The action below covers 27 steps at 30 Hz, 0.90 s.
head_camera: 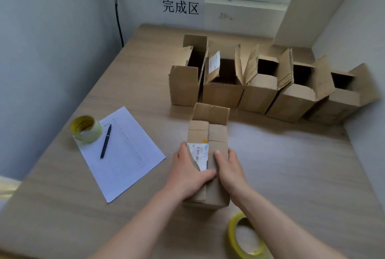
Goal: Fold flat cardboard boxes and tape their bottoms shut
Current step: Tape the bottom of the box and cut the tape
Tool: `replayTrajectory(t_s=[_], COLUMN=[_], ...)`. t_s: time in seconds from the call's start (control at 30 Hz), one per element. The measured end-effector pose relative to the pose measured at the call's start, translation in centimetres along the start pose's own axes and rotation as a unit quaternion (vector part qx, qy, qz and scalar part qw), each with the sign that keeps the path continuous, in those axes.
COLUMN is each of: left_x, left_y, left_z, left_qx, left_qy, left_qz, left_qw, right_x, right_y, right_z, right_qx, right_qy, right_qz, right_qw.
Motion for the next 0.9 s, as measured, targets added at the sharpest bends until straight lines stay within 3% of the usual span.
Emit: replayTrajectory(t_s=[0.23,0.33,0.4,0.43,0.5,0.6,0.73,0.9], left_x=[-0.2,-0.1,0.0,-0.1,-1.1,-1.3,4.3,13.2], left_y=[0.4,1.0,1.5,1.6,1.0,-0.2,-2.2,-2.7], left_z=[-0.6,-1.6,-2.5,-3.3,-4.9,-5.4,-2.2,5.5], left_qx=[-0.068,-0.131,-0.127,-0.104,-0.056,-0.049,-0.087,-0.163], left_qy=[0.036,0.123,0.183,0.203,0.228,0.260,0.264,0.202], left_qz=[-0.022,-0.053,-0.065,-0.074,-0.098,-0.118,-0.058,0.006], left_qw=[0.997,0.982,0.973,0.971,0.967,0.957,0.959,0.966], right_x=[-1.0,-2.6,-2.9,-2.9,-3.2,-3.6,-4.8,-5.5], right_y=[0.3,0.7,0.9,0.8,0.5,-0.4,-1.4,-2.6], right_z=[0.1,-0.5,-0.1,0.1,-0.2,-4.1,-9.7,-19.2], right_qx=[-0.009,0.022,0.005,-0.021,-0.071,-0.011,0.045,0.183], right_qy=[0.098,0.248,0.302,0.276,0.112,-0.104,-0.110,-0.044], right_qz=[0.000,-0.024,-0.020,-0.010,0.015,0.052,0.035,-0.014], right_qw=[0.995,0.968,0.953,0.961,0.991,0.993,0.992,0.982])
Point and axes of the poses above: each hand's wrist, its own y-axis away from the middle knuckle, its own z-axis out of the palm, x = y × z, the point moved 9 cm from there along -y, towards the middle knuckle, and after that the axes turned 3 degrees about y, right-handed, at the moved point
